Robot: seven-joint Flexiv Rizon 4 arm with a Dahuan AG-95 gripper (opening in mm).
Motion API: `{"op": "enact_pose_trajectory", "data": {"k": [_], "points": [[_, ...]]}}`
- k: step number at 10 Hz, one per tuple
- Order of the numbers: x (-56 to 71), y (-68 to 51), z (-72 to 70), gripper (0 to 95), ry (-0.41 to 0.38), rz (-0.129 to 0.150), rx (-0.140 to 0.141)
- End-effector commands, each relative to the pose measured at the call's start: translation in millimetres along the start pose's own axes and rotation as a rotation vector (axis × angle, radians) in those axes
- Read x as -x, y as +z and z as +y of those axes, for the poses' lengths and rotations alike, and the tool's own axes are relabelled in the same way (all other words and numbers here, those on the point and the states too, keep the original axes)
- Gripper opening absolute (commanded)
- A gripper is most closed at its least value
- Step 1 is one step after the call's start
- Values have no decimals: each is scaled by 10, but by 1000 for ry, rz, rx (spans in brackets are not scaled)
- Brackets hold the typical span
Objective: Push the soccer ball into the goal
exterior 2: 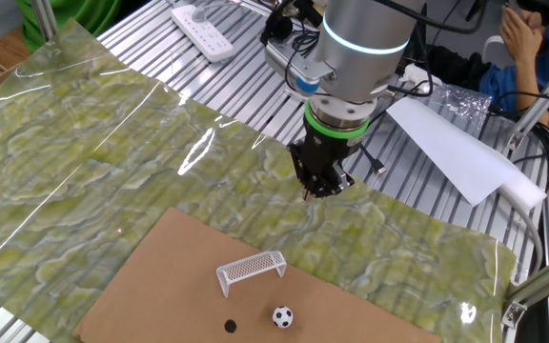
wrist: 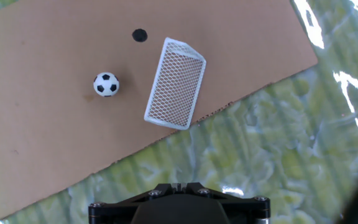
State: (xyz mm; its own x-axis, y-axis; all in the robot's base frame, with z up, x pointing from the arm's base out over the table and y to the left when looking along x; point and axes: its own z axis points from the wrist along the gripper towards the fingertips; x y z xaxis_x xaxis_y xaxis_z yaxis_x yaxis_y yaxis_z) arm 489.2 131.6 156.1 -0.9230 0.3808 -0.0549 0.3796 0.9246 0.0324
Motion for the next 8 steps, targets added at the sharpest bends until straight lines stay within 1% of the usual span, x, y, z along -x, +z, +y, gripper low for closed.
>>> {"op": "enact_pose_trajectory", "data": {"k": [1, 3, 4, 6, 8], "points": [[1, 0, -2, 0, 115, 5, 4], [1, 1, -2, 0, 177, 6, 3], [1, 1, -2, 0, 193, 5, 3], [1, 1, -2, 0, 201, 13, 8], [1, 2, -1, 0, 203, 13, 11]]}}
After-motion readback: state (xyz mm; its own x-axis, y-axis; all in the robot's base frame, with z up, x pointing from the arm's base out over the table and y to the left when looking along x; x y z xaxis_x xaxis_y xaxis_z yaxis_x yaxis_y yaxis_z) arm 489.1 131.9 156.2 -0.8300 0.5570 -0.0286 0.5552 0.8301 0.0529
